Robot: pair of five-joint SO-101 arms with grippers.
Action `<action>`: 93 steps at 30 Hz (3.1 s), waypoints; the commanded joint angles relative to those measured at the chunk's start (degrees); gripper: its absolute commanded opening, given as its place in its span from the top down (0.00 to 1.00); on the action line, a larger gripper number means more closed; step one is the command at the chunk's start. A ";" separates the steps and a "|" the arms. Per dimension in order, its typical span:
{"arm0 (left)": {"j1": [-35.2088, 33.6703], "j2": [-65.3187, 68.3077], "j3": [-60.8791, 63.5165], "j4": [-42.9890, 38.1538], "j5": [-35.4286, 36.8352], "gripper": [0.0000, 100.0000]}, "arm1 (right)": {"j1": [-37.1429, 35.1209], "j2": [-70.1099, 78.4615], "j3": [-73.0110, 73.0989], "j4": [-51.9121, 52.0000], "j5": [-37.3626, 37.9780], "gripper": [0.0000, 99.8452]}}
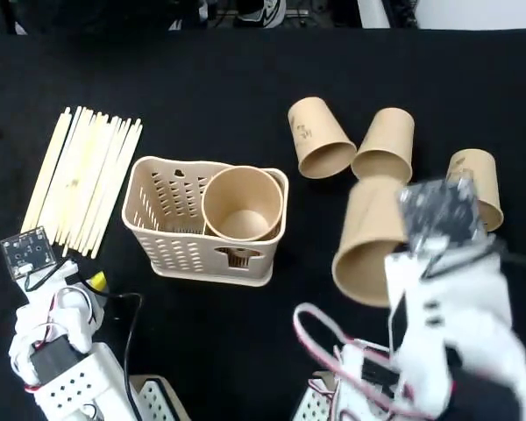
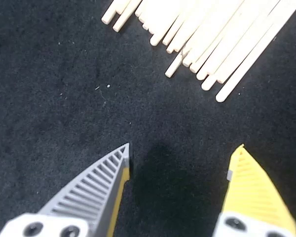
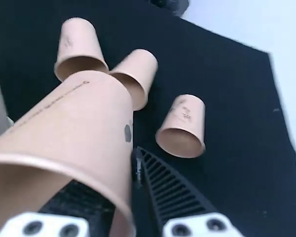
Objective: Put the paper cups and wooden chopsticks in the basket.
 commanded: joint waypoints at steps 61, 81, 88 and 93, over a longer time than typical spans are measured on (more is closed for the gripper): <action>0.57 -0.18 1.01 0.00 0.18 0.69 | -23.82 29.14 -13.85 1.23 9.05 0.67; 0.57 -0.18 1.01 0.09 0.09 0.69 | 1.41 29.41 52.09 -79.74 38.59 0.67; 0.57 -0.18 1.01 0.09 0.09 0.69 | 2.02 37.14 54.55 -91.69 38.42 0.67; 0.57 -0.18 1.01 0.00 0.09 0.69 | 3.87 49.54 46.73 -95.82 38.42 0.67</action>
